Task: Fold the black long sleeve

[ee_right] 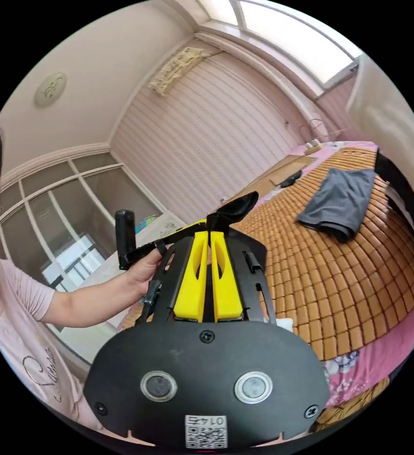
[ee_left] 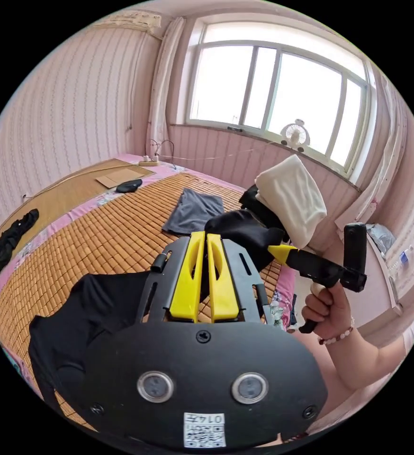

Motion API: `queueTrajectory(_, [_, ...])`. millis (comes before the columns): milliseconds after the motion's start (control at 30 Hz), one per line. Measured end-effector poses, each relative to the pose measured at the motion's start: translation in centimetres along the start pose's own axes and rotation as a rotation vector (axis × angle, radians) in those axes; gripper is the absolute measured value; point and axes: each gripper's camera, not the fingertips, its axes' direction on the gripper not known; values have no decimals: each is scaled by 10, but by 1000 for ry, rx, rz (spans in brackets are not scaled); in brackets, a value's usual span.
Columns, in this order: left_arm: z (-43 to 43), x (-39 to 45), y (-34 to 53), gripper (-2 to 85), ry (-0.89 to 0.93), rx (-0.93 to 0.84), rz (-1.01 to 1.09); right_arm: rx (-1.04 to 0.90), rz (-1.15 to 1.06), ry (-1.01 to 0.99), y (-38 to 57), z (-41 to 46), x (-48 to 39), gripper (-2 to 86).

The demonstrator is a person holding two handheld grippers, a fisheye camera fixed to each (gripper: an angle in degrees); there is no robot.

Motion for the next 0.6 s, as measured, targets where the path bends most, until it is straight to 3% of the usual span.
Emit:
queueTrajectory(200, [-188, -59, 115, 11, -164, 39, -142, -341, -398, -270, 55, 103, -161, 3])
queueTrajectory(267, [-226, -74, 164, 26, -233, -11, -219, -580, -464, -309, 111, 158, -193, 4])
queueTrajectory(433, [-286, -97, 285, 36, -306, -179, -474, -1085, -483, -50, 249, 262, -198, 6])
queueTrajectory(600, [-302, -89, 327, 40, -241, -197, -536, -1154, -531, -1, 287, 281, -212, 25])
